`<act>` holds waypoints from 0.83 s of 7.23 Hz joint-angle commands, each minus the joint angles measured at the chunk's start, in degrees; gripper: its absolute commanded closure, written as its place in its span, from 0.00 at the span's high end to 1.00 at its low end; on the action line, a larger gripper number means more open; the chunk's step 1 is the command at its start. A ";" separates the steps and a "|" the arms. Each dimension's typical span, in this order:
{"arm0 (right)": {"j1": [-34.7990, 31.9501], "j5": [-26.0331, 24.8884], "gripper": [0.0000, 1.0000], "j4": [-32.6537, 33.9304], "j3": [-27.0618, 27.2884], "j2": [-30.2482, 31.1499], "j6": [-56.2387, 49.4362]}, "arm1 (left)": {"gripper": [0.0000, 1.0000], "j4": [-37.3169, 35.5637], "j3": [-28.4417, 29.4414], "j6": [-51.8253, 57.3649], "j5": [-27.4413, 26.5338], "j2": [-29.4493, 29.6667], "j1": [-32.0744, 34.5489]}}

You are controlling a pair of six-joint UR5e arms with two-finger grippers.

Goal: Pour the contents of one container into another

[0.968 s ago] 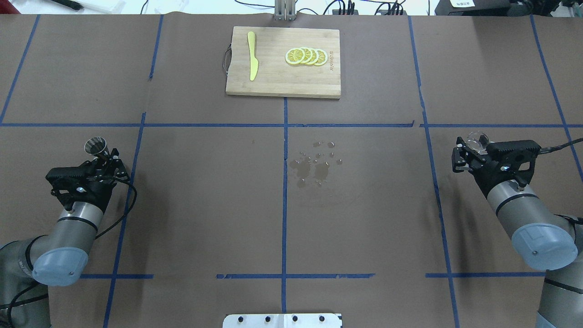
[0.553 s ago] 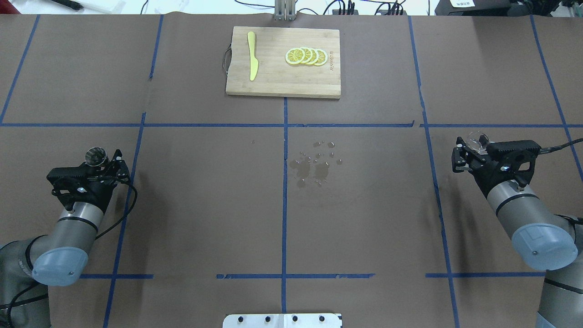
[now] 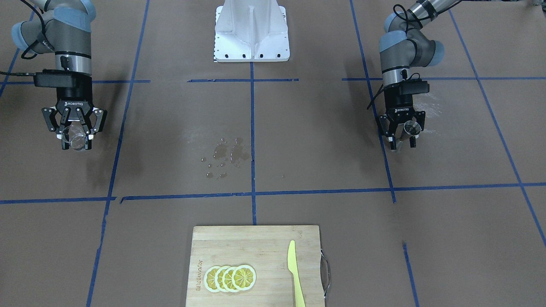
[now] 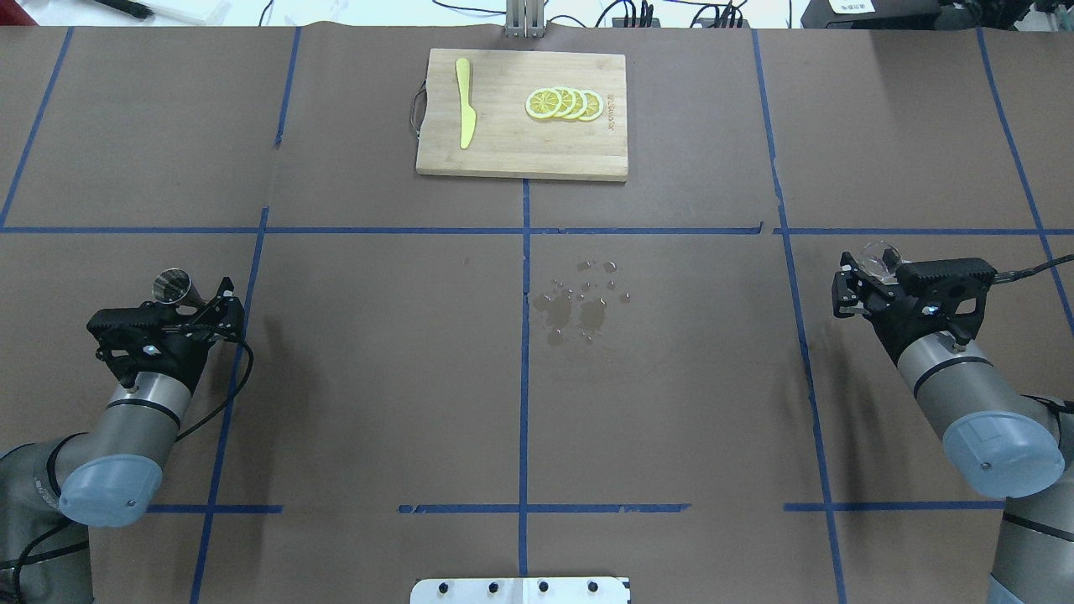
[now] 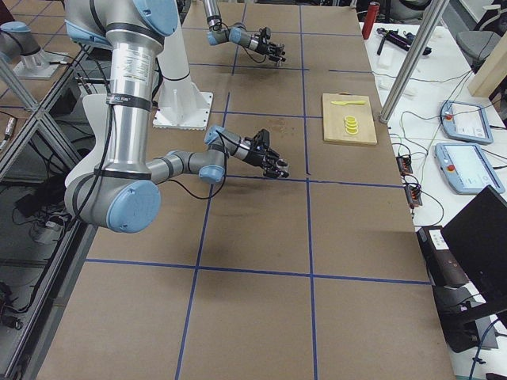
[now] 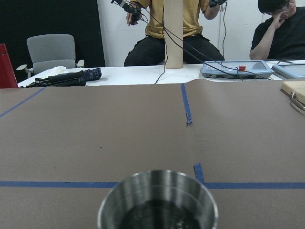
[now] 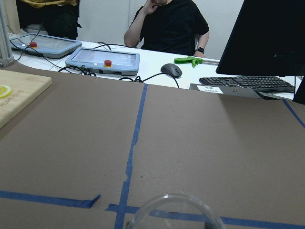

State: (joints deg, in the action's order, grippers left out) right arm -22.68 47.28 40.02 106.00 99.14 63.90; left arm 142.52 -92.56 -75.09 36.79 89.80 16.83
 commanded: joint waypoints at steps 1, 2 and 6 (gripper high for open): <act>0.00 0.00 0.00 -0.03 0.00 0.00 0.00 | 1.00 0.04 -2.00 3.70 3.96 -1.80 0.13; 0.09 -0.17 0.00 -0.03 0.00 0.00 0.09 | 1.00 0.12 -5.75 6.33 7.38 -4.87 0.13; 3.68 -4.56 0.00 -0.29 -2.64 0.35 5.36 | 1.00 -0.05 -11.92 8.46 18.73 -9.27 0.13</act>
State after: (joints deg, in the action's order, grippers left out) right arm -20.27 44.23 39.82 103.90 99.46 68.07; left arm 142.53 -102.04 -67.49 51.94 82.59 16.96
